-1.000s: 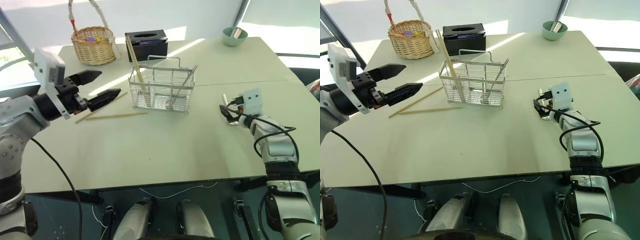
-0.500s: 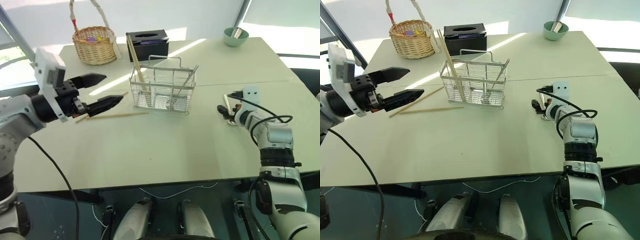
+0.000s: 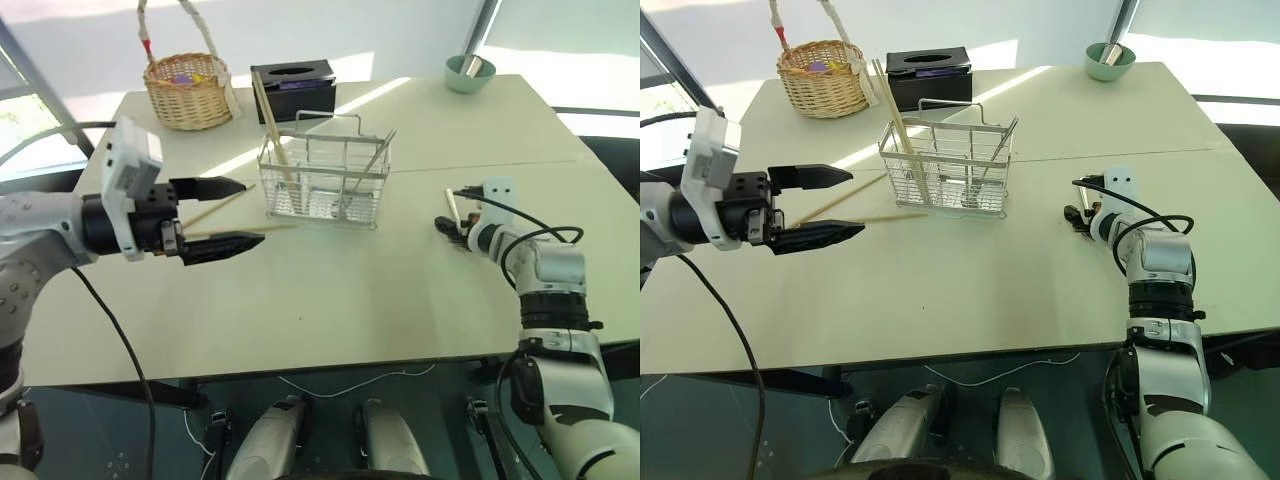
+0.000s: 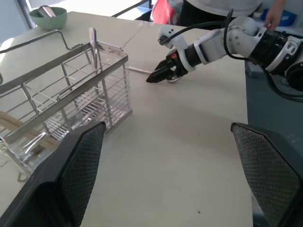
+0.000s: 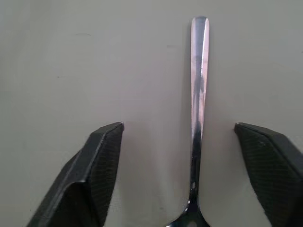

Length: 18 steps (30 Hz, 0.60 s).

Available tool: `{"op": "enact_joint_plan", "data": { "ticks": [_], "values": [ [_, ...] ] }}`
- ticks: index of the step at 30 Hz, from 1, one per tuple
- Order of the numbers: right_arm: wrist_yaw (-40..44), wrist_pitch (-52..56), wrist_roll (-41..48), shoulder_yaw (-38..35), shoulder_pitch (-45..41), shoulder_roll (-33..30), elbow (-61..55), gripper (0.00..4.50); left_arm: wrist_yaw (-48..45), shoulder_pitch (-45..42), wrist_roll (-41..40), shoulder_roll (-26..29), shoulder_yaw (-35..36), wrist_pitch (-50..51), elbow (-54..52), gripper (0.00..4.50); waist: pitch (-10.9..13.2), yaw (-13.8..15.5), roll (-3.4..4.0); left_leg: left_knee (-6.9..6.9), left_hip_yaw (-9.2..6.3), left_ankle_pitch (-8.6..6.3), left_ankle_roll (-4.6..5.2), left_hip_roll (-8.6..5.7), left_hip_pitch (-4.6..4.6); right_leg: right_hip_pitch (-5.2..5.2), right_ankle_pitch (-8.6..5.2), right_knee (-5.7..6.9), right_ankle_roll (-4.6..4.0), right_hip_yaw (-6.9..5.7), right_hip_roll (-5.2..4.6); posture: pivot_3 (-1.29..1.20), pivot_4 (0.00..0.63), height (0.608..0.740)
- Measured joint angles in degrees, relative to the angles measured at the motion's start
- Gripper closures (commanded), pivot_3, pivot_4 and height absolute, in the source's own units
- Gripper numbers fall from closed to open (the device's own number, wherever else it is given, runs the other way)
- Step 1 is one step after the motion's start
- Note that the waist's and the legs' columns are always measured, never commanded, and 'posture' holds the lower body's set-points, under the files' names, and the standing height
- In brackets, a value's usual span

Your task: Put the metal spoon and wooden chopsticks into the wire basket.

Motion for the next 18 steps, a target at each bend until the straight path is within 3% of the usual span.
{"op": "enact_joint_plan", "data": {
  "ticks": [3,6,18],
  "values": [
    [-0.5,0.1,0.0,-0.8,0.0,0.0,0.2,3.38,0.0,-0.3,0.1,0.0,0.0,0.0,0.1,0.00,0.0,-0.2,0.00,-0.01,0.00,0.00,0.00,0.00,0.00,-0.01,0.01,0.00,0.01,0.00,0.00,0.00,0.150,0.725],
    [-0.3,0.3,0.1,-1.0,0.0,0.2,0.3,4.47,0.1,-0.6,0.1,-0.1,0.0,0.0,0.2,0.00,0.0,-0.7,0.00,-0.01,0.00,0.02,0.03,0.00,0.00,0.00,0.01,0.00,0.01,0.00,0.00,0.00,0.150,0.725],
    [0.8,-5.6,-2.4,2.9,3.0,-0.1,-3.4,4.47,0.8,-1.5,0.1,-1.1,-0.2,0.0,1.1,0.00,0.0,-0.8,0.01,0.00,0.00,0.05,0.09,0.00,-0.01,-0.02,0.01,0.01,0.02,0.01,0.00,0.00,0.150,0.725]
  ]
}}
